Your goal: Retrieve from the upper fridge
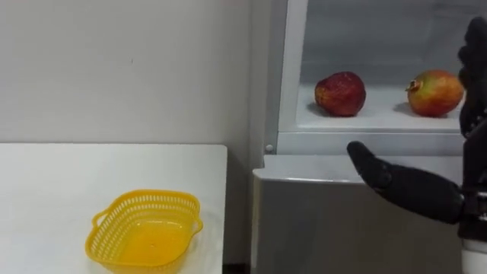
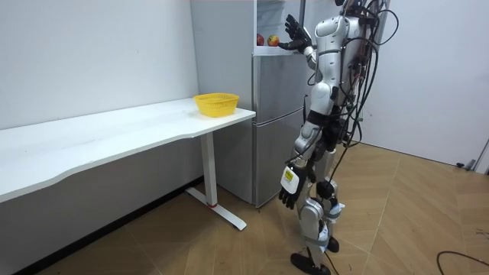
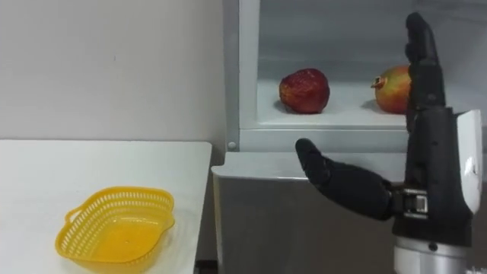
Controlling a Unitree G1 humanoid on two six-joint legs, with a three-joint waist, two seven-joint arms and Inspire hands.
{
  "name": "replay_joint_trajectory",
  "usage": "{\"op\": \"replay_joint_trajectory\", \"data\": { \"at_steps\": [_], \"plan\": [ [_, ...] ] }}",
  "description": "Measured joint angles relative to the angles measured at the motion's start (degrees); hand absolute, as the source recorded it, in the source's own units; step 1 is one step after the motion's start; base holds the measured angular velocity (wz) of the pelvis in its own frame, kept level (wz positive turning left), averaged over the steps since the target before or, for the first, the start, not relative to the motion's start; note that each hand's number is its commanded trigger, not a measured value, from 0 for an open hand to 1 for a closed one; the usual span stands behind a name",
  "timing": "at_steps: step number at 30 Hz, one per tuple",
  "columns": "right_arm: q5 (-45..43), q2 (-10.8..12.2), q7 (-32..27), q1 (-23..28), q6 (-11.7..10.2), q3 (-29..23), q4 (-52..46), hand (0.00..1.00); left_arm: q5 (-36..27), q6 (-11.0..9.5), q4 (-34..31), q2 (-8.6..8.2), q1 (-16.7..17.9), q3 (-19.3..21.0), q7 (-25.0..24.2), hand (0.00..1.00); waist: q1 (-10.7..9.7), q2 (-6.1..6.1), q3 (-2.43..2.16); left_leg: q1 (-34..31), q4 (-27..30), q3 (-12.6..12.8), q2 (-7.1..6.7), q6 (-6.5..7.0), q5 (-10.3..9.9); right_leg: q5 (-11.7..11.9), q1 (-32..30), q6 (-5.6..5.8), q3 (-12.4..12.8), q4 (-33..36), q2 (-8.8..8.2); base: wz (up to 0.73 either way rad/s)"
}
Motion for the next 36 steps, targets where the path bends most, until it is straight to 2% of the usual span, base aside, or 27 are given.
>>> {"op": "replay_joint_trajectory", "data": {
  "at_steps": [6,11,18,24,30,32,36],
  "plan": [
    [2.65,-0.67,0.02,-3.68,0.85,-0.96,2.81,0.00,0.93,1.01,-0.02,-0.02,0.02,1.60,-0.52,0.00,1.34,-0.90,-0.50,-0.22,0.04,-0.88,-0.20,0.00,0.00,0.04,0.39,-0.04,-0.92,-0.67,-0.17,0.07],
    [4.01,-0.71,-1.12,-8.32,3.01,-2.19,6.41,0.00,0.97,2.84,0.04,-0.06,0.55,2.25,-0.79,0.00,1.74,-0.91,-0.46,-0.27,0.08,-1.50,-0.18,-0.01,0.01,0.04,0.51,-0.05,-1.32,-0.56,-0.19,0.03],
    [4.62,-2.15,-1.18,-13.11,3.14,-2.20,10.84,0.00,2.88,2.86,0.00,0.04,0.24,2.29,-0.89,0.00,1.75,-1.12,-0.27,-0.40,0.11,-2.59,-0.24,-0.01,0.02,0.04,0.74,-0.04,-2.18,-0.62,-0.28,0.06],
    [6.33,-3.43,-1.15,-15.78,3.19,-2.16,17.43,0.00,3.65,2.82,-0.79,0.05,-0.04,2.27,-0.69,0.00,2.69,-2.42,0.38,0.15,0.26,-3.34,-0.24,-0.10,0.08,0.03,1.71,-0.04,-2.78,-0.65,-0.26,0.06],
    [8.69,-3.92,-0.93,-17.35,3.21,-2.13,20.65,0.00,3.64,2.93,-1.02,0.15,-0.01,2.29,-0.98,0.00,3.16,-3.60,0.02,-0.40,1.13,-4.32,-0.46,-0.10,0.08,0.03,1.83,-0.04,-3.67,-0.71,-0.45,0.08],
    [10.74,-4.53,-0.79,-20.04,4.34,-2.15,24.03,0.00,3.67,3.04,-1.64,0.20,0.09,2.90,-1.78,0.00,3.29,-3.71,-0.05,-0.70,1.39,-4.61,-0.57,-0.10,0.08,0.03,1.74,-0.04,-4.08,-0.68,-0.61,0.06],
    [11.17,-5.15,-0.38,-21.23,5.80,-2.17,25.49,0.00,3.69,3.97,-3.30,0.26,0.23,4.26,-2.27,0.00,3.44,-3.67,-0.09,-1.44,2.10,-5.02,-0.79,-0.09,0.08,0.03,1.25,-0.03,-4.38,-0.66,-0.85,0.08]
  ]
}}
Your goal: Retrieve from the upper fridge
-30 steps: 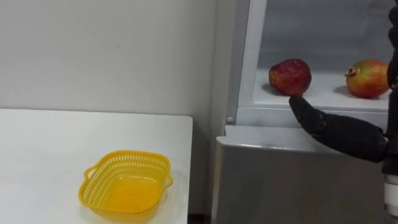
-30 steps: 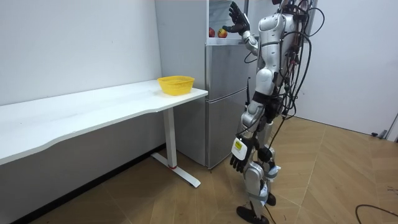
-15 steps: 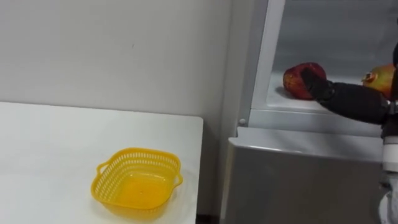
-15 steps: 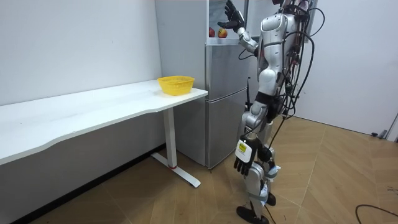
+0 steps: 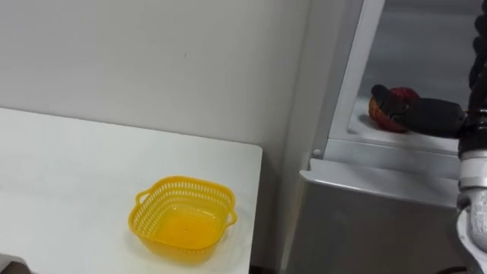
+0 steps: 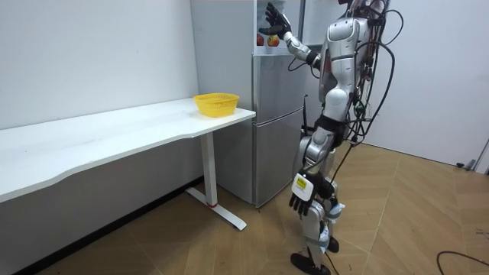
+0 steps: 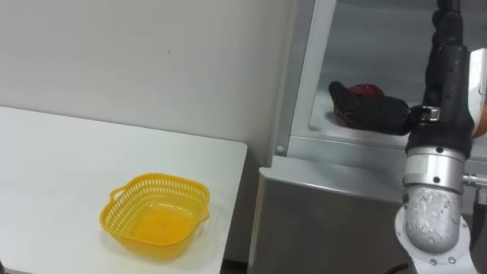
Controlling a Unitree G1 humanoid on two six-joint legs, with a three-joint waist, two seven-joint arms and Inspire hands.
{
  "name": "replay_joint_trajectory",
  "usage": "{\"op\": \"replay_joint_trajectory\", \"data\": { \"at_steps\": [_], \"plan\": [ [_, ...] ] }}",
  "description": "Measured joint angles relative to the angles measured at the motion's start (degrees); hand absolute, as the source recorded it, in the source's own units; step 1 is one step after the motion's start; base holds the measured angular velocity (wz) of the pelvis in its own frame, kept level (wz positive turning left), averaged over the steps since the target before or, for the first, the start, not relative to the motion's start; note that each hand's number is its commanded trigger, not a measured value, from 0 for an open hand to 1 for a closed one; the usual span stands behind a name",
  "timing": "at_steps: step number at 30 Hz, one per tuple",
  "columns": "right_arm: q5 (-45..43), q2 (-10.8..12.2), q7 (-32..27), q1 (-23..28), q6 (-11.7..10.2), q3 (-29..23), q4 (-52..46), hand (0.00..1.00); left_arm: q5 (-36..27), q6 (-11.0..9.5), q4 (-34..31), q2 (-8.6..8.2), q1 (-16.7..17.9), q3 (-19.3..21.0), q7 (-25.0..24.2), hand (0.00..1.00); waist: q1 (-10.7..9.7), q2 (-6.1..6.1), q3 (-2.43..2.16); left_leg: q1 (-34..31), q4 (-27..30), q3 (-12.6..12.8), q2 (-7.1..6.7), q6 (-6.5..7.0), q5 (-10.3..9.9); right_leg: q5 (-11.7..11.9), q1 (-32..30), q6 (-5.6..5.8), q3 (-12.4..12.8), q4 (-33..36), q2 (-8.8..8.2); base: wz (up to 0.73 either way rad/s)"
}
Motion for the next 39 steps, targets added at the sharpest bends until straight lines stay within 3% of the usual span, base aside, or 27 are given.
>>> {"op": "replay_joint_trajectory", "data": {
  "at_steps": [4,12,16,22,31,39],
  "plan": [
    [-0.34,-0.62,0.25,-0.23,1.24,0.00,1.07,0.00,0.34,0.51,-1.67,0.00,0.46,0.84,-0.28,0.00,1.06,0.33,-0.28,-0.09,0.05,0.01,-0.27,0.22,0.13,-0.06,-0.01,0.09,-0.23,0.04,-0.32,0.00],
    [0.28,-1.01,2.86,-5.45,2.95,0.07,6.23,0.00,1.22,1.35,-4.11,0.11,1.57,0.79,-0.36,0.00,1.00,0.40,-0.39,-0.79,0.13,-0.77,-0.33,0.29,0.20,-0.06,0.12,0.11,-1.34,0.09,-0.38,0.05],
    [1.22,-3.72,3.80,-6.81,3.57,0.65,10.16,0.00,1.19,1.45,-5.05,0.15,2.32,0.73,0.00,0.00,1.07,0.39,-0.39,-0.80,0.11,-1.18,-0.32,0.26,0.22,-0.06,0.17,0.11,-1.55,0.13,-0.35,0.03],
    [1.64,-4.55,4.80,-8.95,6.20,0.94,14.81,0.00,1.19,2.53,-5.81,0.75,2.24,0.68,0.37,0.00,0.97,0.09,-0.39,-0.82,0.08,-1.58,-0.32,0.22,0.25,-0.06,0.30,0.10,-1.89,0.12,-0.39,0.02],
    [2.25,-6.10,9.55,-10.02,8.39,3.41,16.62,0.00,1.21,3.75,-9.52,1.04,3.38,0.79,0.09,0.00,1.18,-0.06,-0.36,-0.84,0.06,-1.42,-0.35,0.23,0.25,-0.05,0.29,0.11,-1.53,0.11,-0.41,0.00],
    [4.70,-9.54,15.43,-10.86,9.37,4.68,21.09,0.00,1.17,4.40,-9.52,1.04,3.17,1.37,-1.36,0.00,1.60,-0.19,-0.37,-0.90,0.03,-1.46,-0.34,0.23,0.25,-0.05,-0.04,0.10,-1.26,0.17,-0.43,-0.01]
  ]
}}
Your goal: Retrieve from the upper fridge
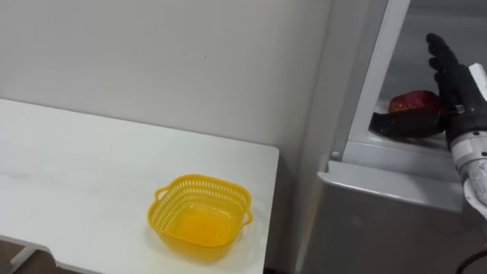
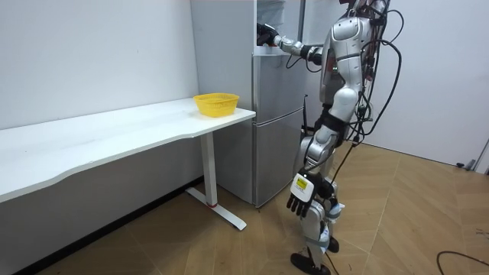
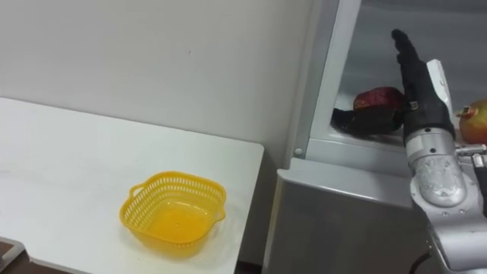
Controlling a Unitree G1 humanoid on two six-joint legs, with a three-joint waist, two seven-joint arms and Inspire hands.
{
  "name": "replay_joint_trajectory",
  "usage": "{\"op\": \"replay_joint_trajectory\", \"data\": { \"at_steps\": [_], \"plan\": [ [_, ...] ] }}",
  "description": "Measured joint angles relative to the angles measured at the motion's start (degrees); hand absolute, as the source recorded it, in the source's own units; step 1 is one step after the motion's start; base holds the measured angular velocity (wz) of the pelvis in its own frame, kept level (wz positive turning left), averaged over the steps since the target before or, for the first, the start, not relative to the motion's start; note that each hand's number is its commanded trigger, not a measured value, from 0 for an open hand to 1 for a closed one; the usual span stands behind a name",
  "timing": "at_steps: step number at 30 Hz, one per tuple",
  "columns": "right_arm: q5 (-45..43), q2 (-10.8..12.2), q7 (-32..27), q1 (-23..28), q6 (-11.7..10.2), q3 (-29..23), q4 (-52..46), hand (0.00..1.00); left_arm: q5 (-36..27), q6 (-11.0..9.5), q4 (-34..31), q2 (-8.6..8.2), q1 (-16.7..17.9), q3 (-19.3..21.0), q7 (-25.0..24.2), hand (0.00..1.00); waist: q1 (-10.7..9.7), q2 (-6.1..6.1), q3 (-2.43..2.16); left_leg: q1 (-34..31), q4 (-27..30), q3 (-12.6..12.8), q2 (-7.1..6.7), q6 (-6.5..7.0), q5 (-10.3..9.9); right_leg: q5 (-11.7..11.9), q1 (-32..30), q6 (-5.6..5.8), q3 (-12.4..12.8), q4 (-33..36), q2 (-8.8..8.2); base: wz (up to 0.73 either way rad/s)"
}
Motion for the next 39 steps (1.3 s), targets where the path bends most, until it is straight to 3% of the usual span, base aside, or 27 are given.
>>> {"op": "replay_joint_trajectory", "data": {
  "at_steps": [10,16,19,20,21,22,23,24,25,26,39],
  "plan": [
    [1.72,-0.44,3.14,-1.07,0.53,0.01,4.84,0.00,0.05,0.68,-0.60,0.09,-0.37,0.66,-0.77,0.00,0.45,-0.69,0.08,1.10,0.07,0.06,0.01,0.00,0.00,0.00,1.29,0.00,-0.06,-0.07,0.03,0.00],
    [2.32,-0.48,5.30,-4.12,0.57,0.27,9.66,0.00,0.05,1.03,-0.64,0.36,-0.47,0.67,-0.67,0.00,0.66,-0.40,0.26,0.96,0.14,0.22,-0.07,0.00,0.00,-0.03,1.34,0.00,0.39,-0.18,0.06,0.00],
    [2.44,-0.70,6.62,-4.50,0.58,0.39,9.95,0.00,0.05,1.58,-0.62,0.39,-0.51,0.68,-0.64,0.00,0.66,-0.19,0.09,1.06,0.16,0.24,-0.11,0.02,0.01,-0.05,1.36,0.03,0.72,-0.17,0.12,0.00],
    [2.42,-0.78,6.92,-4.50,0.58,0.39,9.95,0.09,0.04,1.59,-0.61,0.41,-0.54,0.68,-0.63,0.00,0.66,-0.18,0.05,1.13,0.16,0.24,-0.11,0.02,0.01,-0.06,1.38,0.03,0.76,-0.15,0.12,0.00],
    [2.33,-0.86,7.47,-4.53,0.57,0.39,9.96,0.27,-0.01,1.59,-0.60,0.46,-0.66,0.68,-0.54,0.00,0.66,-0.13,0.01,1.37,0.16,0.19,-0.11,0.02,0.01,-0.05,1.43,0.03,0.77,-0.11,0.12,0.00],
    [2.27,-0.88,7.90,-4.59,0.57,0.41,9.96,0.58,0.02,1.60,-0.60,0.47,-0.82,0.67,-0.41,0.00,0.73,-0.11,0.04,1.66,0.05,0.12,-0.10,0.02,0.01,-0.05,1.65,0.03,0.86,-0.08,0.14,-0.04],
    [2.45,-0.89,8.46,-4.60,0.57,0.44,10.10,0.69,0.02,1.64,-0.58,0.46,-0.97,0.63,-0.29,0.00,0.81,-0.11,0.04,1.89,-0.06,0.13,-0.09,0.02,0.01,-0.05,1.83,0.03,1.06,-0.11,0.17,-0.04],
    [2.70,-0.89,8.74,-4.65,0.57,0.44,10.31,0.90,0.02,1.68,-0.57,0.46,-1.04,0.60,-0.25,0.00,0.82,-0.11,0.04,1.94,-0.06,0.12,-0.08,0.02,0.01,-0.05,1.94,0.03,1.08,-0.15,0.17,0.00],
    [3.79,-0.89,9.20,-5.44,0.58,0.65,11.66,0.95,0.02,1.84,-0.57,0.45,-1.21,0.54,-0.20,0.00,0.81,-0.12,0.05,1.95,-0.06,0.11,-0.09,0.02,0.01,-0.06,2.12,0.05,1.10,-0.20,0.16,0.00],
    [4.38,-0.91,9.61,-6.21,0.78,0.73,12.93,1.00,0.02,2.00,-0.55,0.45,-1.40,0.53,-0.14,0.00,0.78,-0.18,0.07,1.96,-0.06,0.11,-0.10,0.02,0.01,-0.07,2.13,0.06,1.14,-0.25,0.16,0.00],
    [5.51,-1.06,10.19,-7.43,0.82,1.09,16.00,1.00,0.00,2.87,0.05,0.46,-1.76,0.50,0.99,0.00,0.95,-0.66,0.01,2.12,0.01,0.05,-0.15,0.02,0.01,-0.07,2.18,0.06,1.18,-0.22,0.14,0.00]
  ]
}}
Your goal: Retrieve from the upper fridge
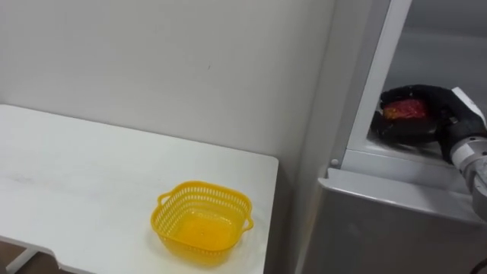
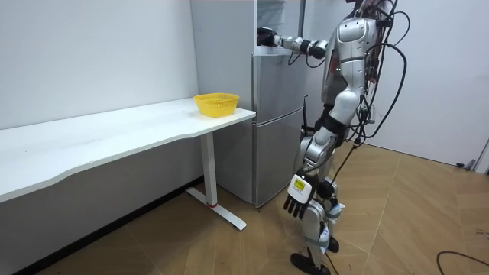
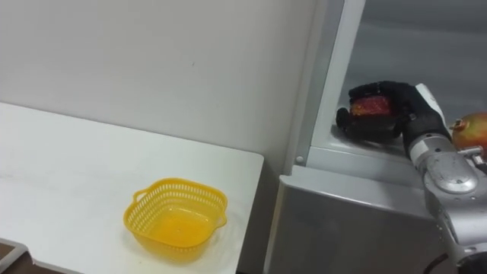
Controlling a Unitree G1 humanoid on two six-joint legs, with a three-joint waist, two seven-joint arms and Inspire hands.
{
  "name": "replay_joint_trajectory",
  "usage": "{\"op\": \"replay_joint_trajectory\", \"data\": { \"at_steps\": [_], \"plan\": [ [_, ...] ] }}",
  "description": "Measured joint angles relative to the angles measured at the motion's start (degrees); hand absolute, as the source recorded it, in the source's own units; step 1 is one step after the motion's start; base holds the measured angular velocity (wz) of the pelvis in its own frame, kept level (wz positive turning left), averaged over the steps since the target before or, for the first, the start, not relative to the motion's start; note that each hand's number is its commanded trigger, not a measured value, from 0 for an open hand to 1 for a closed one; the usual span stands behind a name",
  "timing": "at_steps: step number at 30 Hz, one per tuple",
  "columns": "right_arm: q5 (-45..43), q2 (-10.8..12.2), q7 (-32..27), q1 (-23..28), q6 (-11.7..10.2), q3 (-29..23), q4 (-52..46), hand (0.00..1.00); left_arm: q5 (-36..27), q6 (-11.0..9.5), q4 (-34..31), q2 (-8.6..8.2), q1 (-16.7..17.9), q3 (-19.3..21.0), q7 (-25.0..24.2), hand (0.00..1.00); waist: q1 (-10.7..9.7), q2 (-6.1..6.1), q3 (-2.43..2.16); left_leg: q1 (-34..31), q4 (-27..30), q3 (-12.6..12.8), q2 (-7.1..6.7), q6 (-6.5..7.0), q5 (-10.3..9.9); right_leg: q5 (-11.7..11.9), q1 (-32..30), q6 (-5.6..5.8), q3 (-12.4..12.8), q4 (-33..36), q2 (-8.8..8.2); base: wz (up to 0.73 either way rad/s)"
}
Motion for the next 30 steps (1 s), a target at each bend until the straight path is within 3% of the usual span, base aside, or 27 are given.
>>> {"op": "replay_joint_trajectory", "data": {
  "at_steps": [9,14,24,30],
  "plan": [
    [1.70,-0.14,-1.10,-0.47,-0.10,-0.07,-0.19,1.00,0.03,-0.02,-0.04,0.02,-0.12,0.02,-0.03,0.00,0.12,0.14,0.10,-0.02,-0.03,0.25,0.00,0.00,0.00,0.00,-0.10,0.01,-0.01,-0.10,0.00,0.00],
    [2.80,-0.13,-1.59,-0.41,1.42,-0.07,-2.31,1.00,-0.05,-0.02,-0.04,0.15,-0.07,0.02,-0.19,0.00,0.03,0.15,0.08,-0.42,-0.02,0.40,0.02,0.00,0.00,0.00,-0.66,0.01,-0.12,-0.02,-0.05,0.00],
    [3.14,-0.07,-4.23,0.31,2.24,0.21,-7.79,1.00,-0.07,-0.25,0.02,0.48,0.95,0.00,0.05,0.00,-1.16,0.71,-0.22,-1.12,-0.03,0.25,0.13,0.00,0.00,0.02,-1.12,0.01,-1.23,0.15,-0.11,0.02],
    [2.62,0.70,-8.81,7.82,2.19,-0.18,-20.78,1.00,-0.12,-0.98,1.84,0.27,0.70,0.00,1.99,0.00,-1.48,1.58,-0.51,-0.85,-0.09,0.25,0.14,0.00,0.00,0.02,-0.90,0.02,-1.21,0.05,-0.08,-0.01]
  ]
}}
